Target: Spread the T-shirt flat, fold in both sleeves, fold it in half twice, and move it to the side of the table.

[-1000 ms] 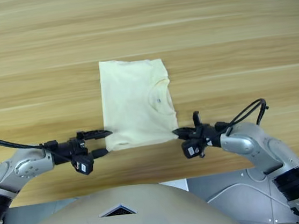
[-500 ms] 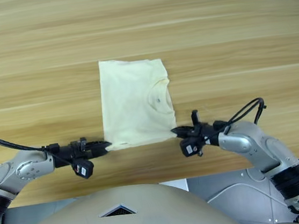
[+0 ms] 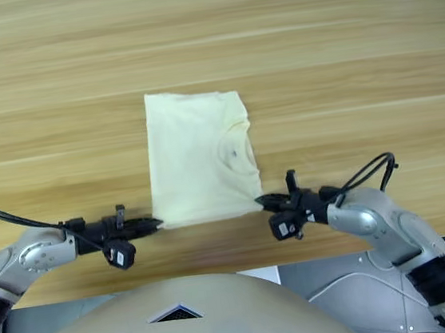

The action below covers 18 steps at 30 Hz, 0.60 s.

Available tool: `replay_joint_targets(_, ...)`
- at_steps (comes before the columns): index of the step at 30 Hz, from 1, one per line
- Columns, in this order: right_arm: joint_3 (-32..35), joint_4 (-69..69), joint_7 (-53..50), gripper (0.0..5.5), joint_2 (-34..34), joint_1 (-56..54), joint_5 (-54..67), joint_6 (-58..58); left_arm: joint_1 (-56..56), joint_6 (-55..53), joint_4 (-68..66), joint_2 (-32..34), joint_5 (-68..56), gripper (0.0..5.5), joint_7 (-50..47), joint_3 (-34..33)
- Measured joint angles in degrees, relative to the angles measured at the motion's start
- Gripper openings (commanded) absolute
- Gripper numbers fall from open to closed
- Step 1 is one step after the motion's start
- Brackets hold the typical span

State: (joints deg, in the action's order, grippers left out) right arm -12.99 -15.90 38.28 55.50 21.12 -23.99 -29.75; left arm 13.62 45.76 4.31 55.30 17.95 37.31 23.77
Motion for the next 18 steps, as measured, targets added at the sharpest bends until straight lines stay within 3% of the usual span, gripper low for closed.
replay_joint_targets(11, 11.35, -7.74, -0.81, 0.04, 3.82, 15.17, 7.42, -8.50, 10.25, 7.94, 6.29, 7.42, -18.08, 0.05, 1.92, -3.34)
replay_joint_targets(14, 11.64, -8.59, -0.64, 0.04, 3.50, 13.96, 8.05, -8.01, 9.07, 7.51, 5.79, 6.86, -18.27, 0.05, 2.21, -4.09)
replay_joint_targets(18, 10.42, -9.49, -0.25, 0.04, -0.30, 3.47, 9.34, -1.12, 4.71, 2.75, 2.40, 2.75, -18.26, 0.05, 1.94, -5.91)
